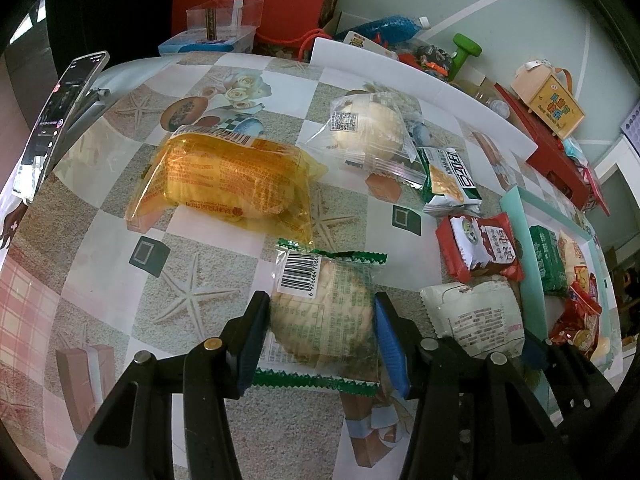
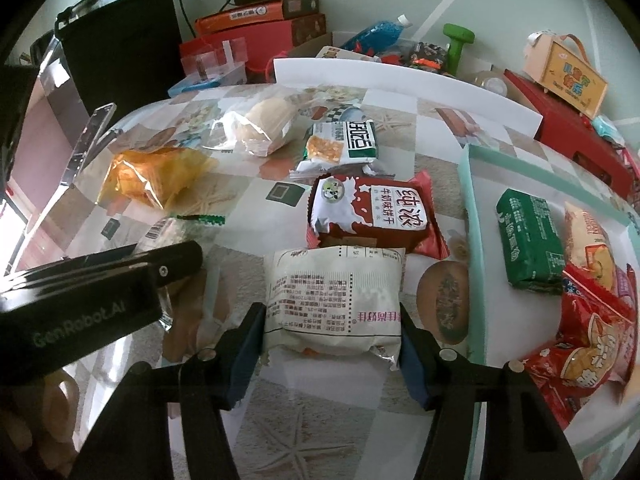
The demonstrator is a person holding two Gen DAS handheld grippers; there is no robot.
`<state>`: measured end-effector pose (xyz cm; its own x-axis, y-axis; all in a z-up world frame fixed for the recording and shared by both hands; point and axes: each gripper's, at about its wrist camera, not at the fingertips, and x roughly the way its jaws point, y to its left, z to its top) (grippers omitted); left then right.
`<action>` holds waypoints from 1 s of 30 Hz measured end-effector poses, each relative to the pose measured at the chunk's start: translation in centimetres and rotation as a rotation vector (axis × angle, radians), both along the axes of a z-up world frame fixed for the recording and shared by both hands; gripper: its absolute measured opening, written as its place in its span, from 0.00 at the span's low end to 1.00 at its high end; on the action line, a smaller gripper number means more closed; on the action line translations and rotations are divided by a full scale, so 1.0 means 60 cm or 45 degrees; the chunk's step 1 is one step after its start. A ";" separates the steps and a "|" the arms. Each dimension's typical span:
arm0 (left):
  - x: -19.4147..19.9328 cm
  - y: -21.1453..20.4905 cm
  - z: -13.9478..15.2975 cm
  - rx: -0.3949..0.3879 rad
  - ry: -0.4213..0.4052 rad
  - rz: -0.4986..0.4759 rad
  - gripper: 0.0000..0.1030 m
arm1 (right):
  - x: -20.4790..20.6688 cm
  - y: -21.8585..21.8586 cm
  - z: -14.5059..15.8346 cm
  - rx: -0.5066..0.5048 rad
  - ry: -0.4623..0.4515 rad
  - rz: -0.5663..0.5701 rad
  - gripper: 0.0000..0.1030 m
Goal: Organize snacks
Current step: 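Lift the biscuit packet and white packet and carry both toward the tray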
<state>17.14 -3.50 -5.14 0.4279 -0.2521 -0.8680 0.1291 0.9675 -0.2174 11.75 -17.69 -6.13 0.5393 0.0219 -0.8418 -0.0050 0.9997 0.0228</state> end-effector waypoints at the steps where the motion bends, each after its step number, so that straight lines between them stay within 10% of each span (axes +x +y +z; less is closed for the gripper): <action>1: 0.000 -0.001 0.000 0.005 -0.002 0.000 0.52 | 0.000 -0.001 0.001 0.002 -0.002 -0.001 0.62; 30: -0.023 0.003 0.084 -0.124 -0.156 -0.046 0.50 | -0.026 -0.017 0.076 0.053 -0.160 -0.033 0.62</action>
<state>15.77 -3.31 -0.11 0.5184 -0.3496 -0.7804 0.1950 0.9369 -0.2902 10.18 -18.71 -1.55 0.6412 0.0397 -0.7663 0.0156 0.9978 0.0647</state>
